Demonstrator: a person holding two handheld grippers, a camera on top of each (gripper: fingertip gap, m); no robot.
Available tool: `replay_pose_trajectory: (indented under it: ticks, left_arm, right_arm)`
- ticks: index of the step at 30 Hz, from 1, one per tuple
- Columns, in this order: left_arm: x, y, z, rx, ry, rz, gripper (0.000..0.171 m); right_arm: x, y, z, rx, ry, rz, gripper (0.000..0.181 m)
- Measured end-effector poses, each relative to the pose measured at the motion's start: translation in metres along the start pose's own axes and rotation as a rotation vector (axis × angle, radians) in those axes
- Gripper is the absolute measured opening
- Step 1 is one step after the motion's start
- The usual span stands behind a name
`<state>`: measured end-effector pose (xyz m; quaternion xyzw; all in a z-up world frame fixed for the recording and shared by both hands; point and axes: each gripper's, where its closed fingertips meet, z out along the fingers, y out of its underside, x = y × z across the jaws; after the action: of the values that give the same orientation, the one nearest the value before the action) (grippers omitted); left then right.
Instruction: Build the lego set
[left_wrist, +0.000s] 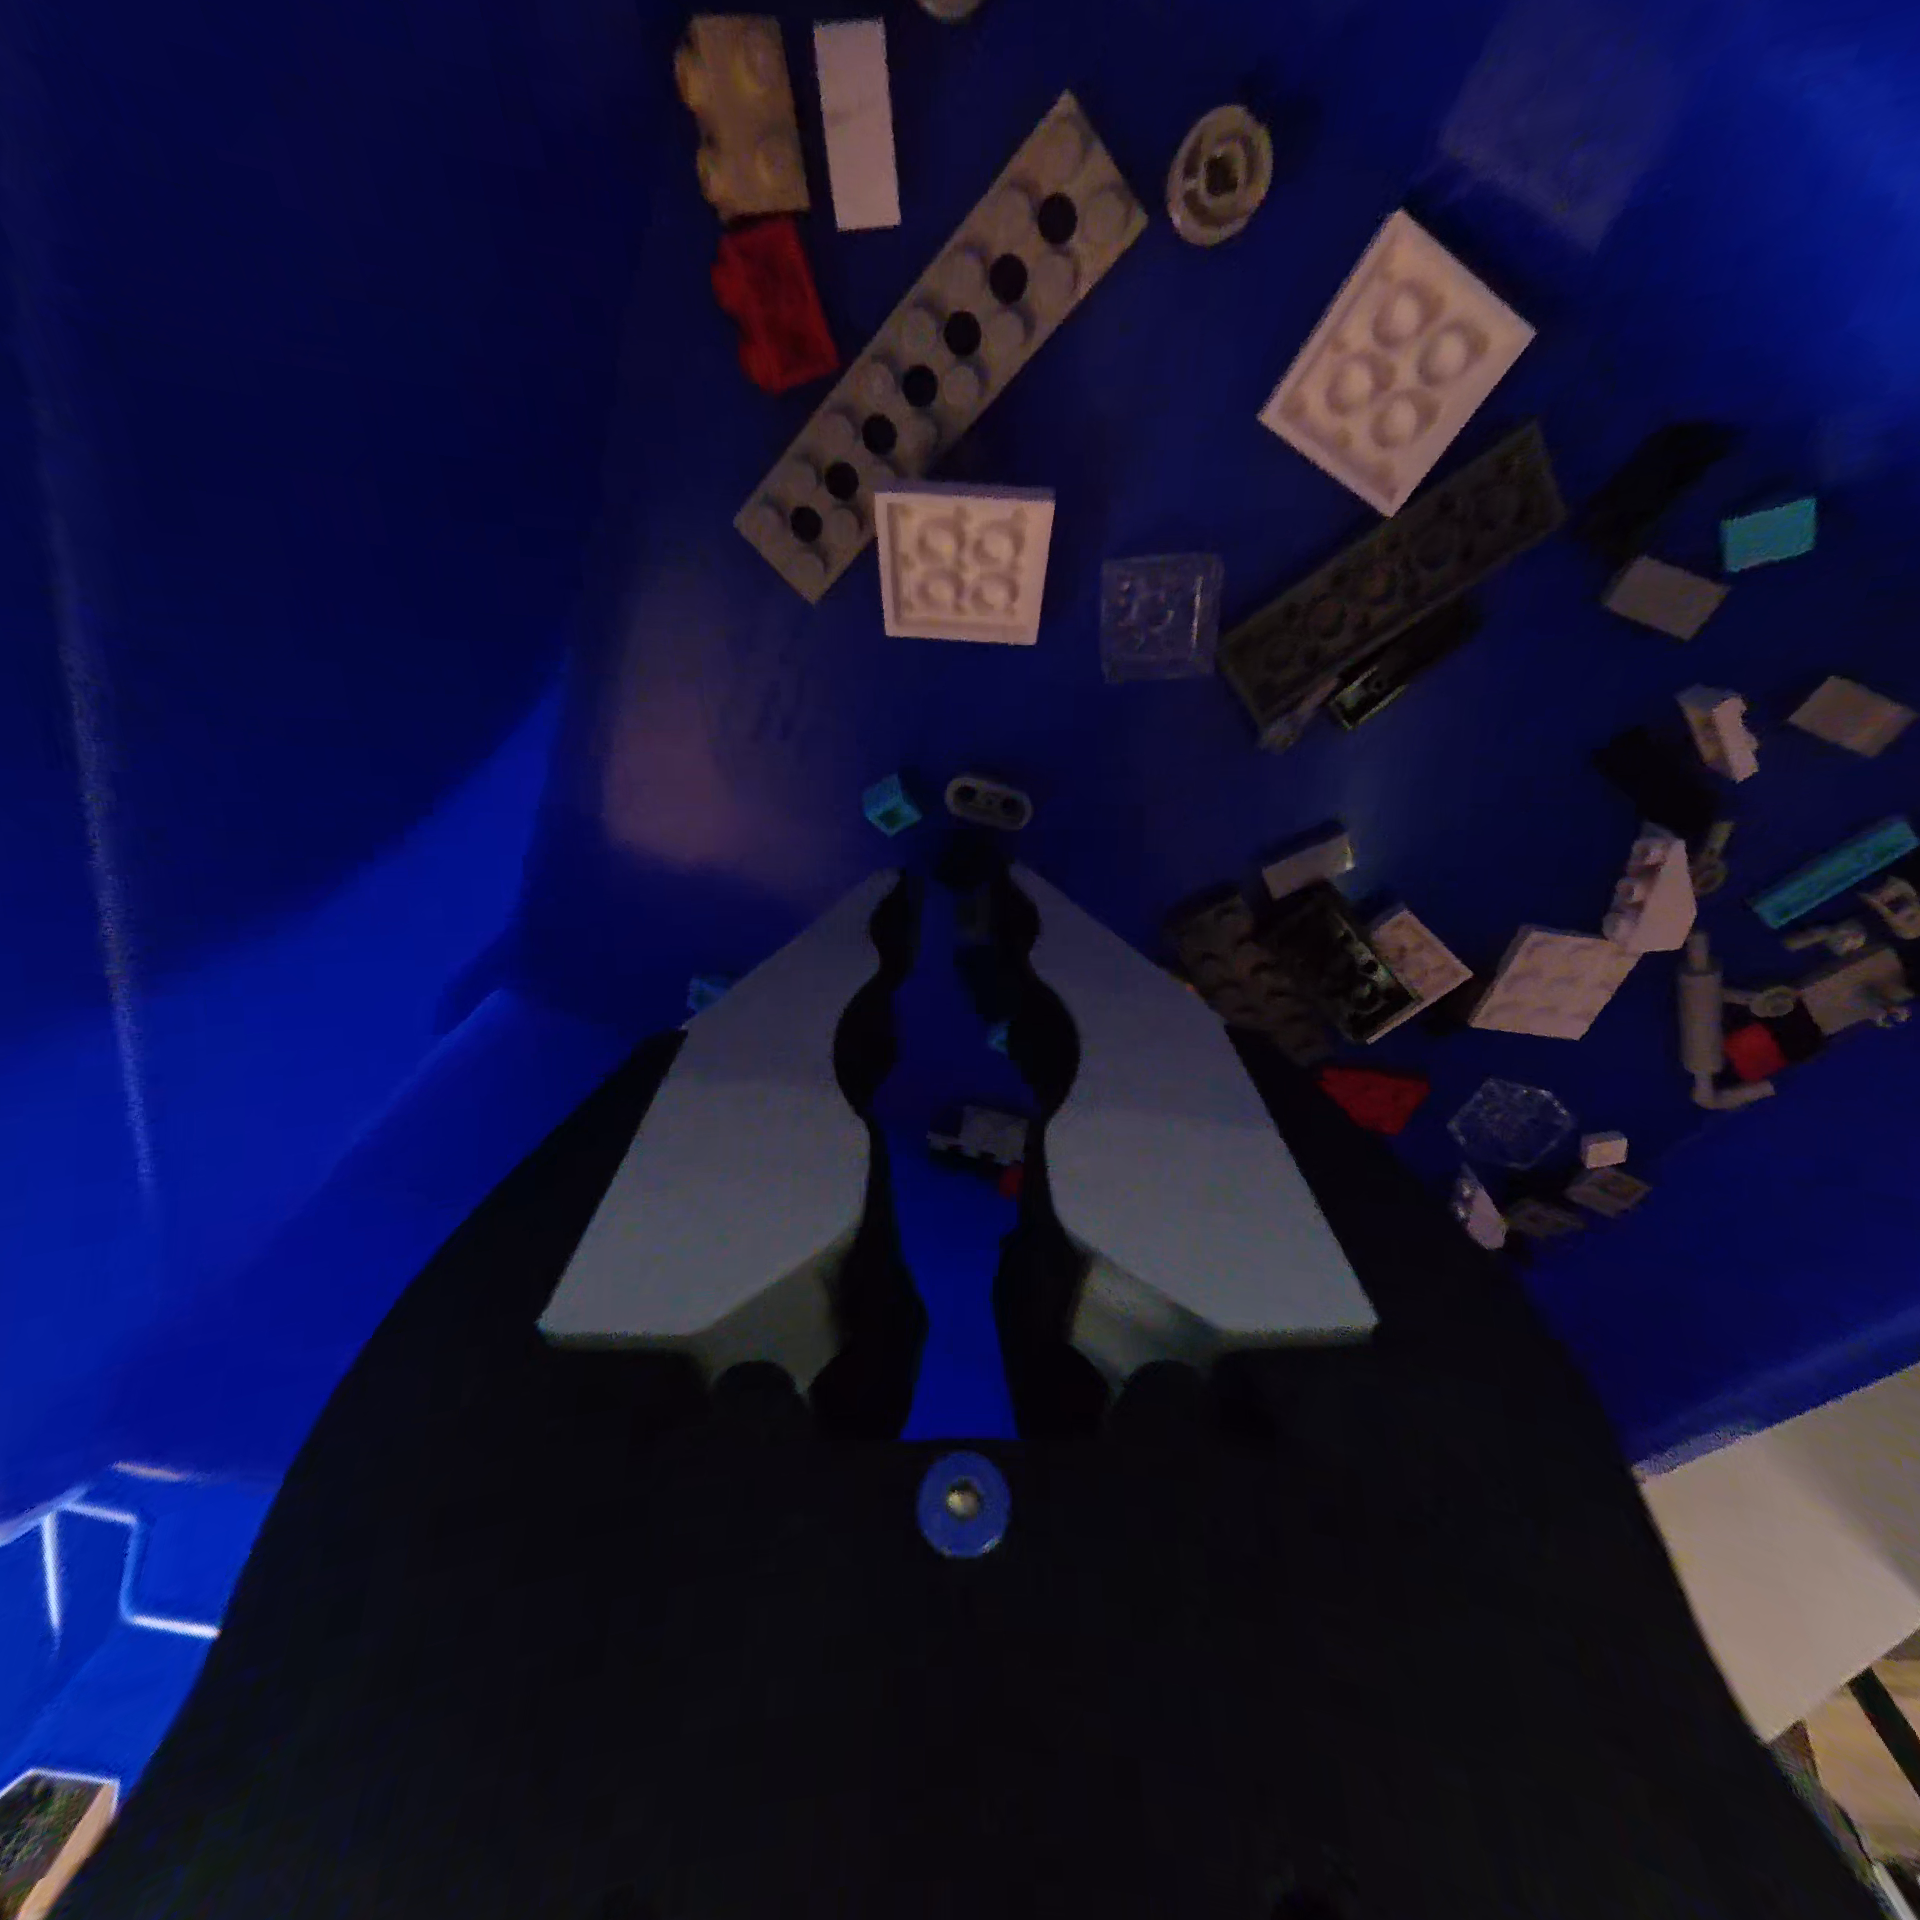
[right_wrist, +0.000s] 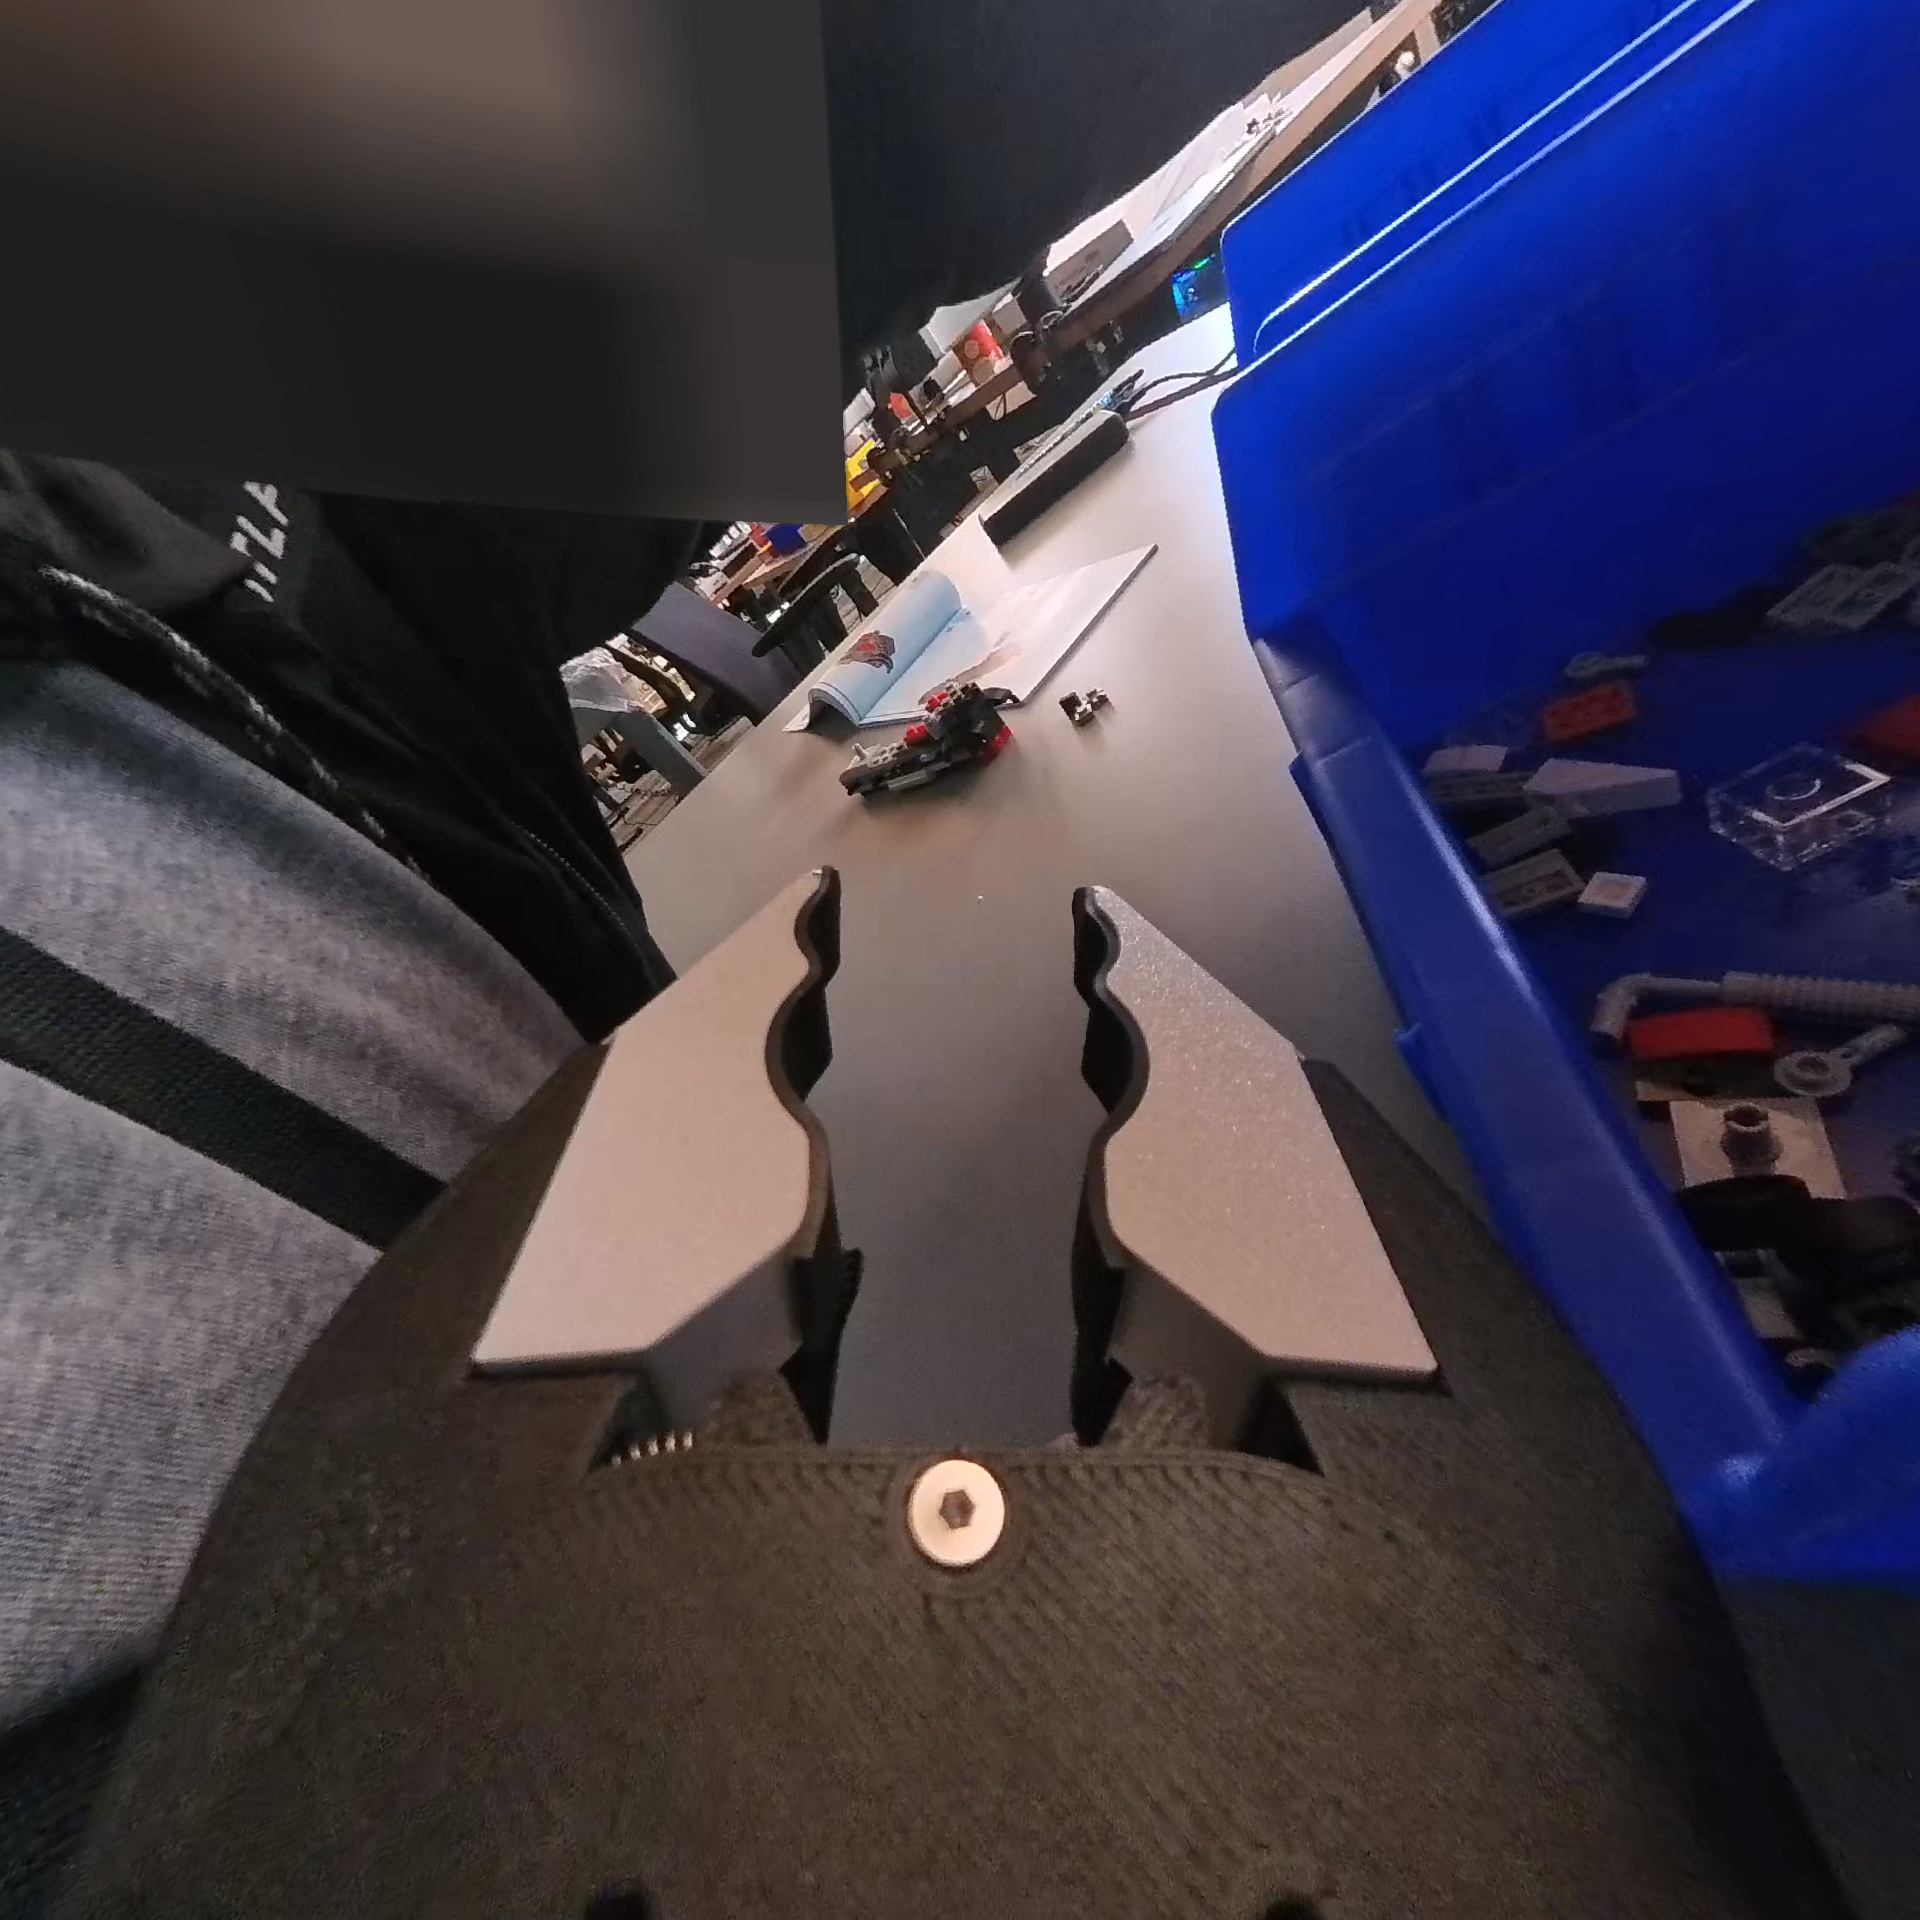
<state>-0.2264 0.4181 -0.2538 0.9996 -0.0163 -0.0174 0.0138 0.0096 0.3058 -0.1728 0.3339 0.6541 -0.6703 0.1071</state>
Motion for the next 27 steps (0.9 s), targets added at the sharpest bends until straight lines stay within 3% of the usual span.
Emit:
replay_pose_trajectory:
  ticks: [7,10,14,22,27]
  left_arm:
    - [0.005,-0.003,-0.005,0.043,0.017,0.004,0.010]
    - [0.011,-0.004,-0.026,0.154,0.059,-0.042,0.010]
    - [0.033,0.007,-0.072,0.399,0.215,-0.126,0.009]
    - [0.080,0.088,-0.161,0.920,0.546,-0.358,0.008]
    - [0.095,0.150,-0.173,1.078,0.629,-0.550,0.008]
  right_arm:
    - [0.001,0.000,0.000,0.003,0.003,0.002,0.046]
    - [0.001,0.000,0.000,0.001,0.007,0.003,0.046]
    - [0.002,0.001,0.001,-0.006,0.014,0.003,0.046]
    - [0.008,0.006,0.006,-0.044,0.054,0.003,0.047]
    - [0.012,0.010,0.010,-0.075,0.080,0.008,0.047]
